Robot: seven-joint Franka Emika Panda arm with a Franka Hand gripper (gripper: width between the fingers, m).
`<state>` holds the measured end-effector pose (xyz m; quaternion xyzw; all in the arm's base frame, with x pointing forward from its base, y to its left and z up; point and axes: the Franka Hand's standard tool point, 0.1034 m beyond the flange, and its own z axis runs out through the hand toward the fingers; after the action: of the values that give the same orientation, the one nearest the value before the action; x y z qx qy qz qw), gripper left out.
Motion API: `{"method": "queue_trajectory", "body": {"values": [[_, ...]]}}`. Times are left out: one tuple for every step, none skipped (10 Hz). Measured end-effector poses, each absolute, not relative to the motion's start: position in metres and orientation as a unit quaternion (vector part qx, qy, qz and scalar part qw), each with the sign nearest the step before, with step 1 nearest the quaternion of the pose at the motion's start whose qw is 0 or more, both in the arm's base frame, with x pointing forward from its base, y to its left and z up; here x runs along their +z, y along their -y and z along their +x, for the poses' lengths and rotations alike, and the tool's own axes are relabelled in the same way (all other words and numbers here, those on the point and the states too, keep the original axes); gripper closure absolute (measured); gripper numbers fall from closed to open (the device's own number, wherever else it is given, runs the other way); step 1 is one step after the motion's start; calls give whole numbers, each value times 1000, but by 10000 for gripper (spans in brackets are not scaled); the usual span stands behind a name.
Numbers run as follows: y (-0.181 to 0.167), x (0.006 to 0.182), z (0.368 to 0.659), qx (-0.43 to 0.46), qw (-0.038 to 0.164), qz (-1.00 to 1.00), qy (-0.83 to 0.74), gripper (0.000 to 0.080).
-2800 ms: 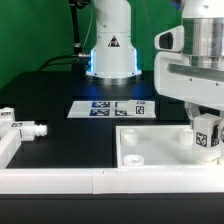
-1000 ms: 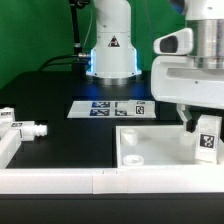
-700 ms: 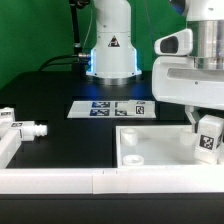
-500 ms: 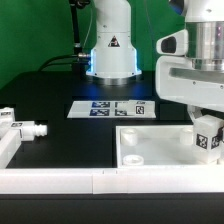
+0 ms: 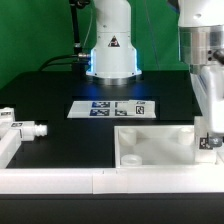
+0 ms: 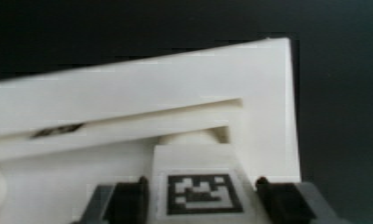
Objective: Assemble one leg
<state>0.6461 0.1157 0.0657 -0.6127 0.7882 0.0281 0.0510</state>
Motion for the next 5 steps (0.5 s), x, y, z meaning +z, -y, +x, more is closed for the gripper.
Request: {"method": "queue_trajectory", "body": {"values": [[-116, 66, 646, 27, 51, -611, -789, 511], [-116, 65, 646, 27, 51, -619, -783, 511], [-116, 64, 644, 24, 51, -669, -741, 511], [-116, 62, 642, 19, 53, -738, -672, 442], [-116, 62, 644, 5, 61, -806, -588, 268]]}}
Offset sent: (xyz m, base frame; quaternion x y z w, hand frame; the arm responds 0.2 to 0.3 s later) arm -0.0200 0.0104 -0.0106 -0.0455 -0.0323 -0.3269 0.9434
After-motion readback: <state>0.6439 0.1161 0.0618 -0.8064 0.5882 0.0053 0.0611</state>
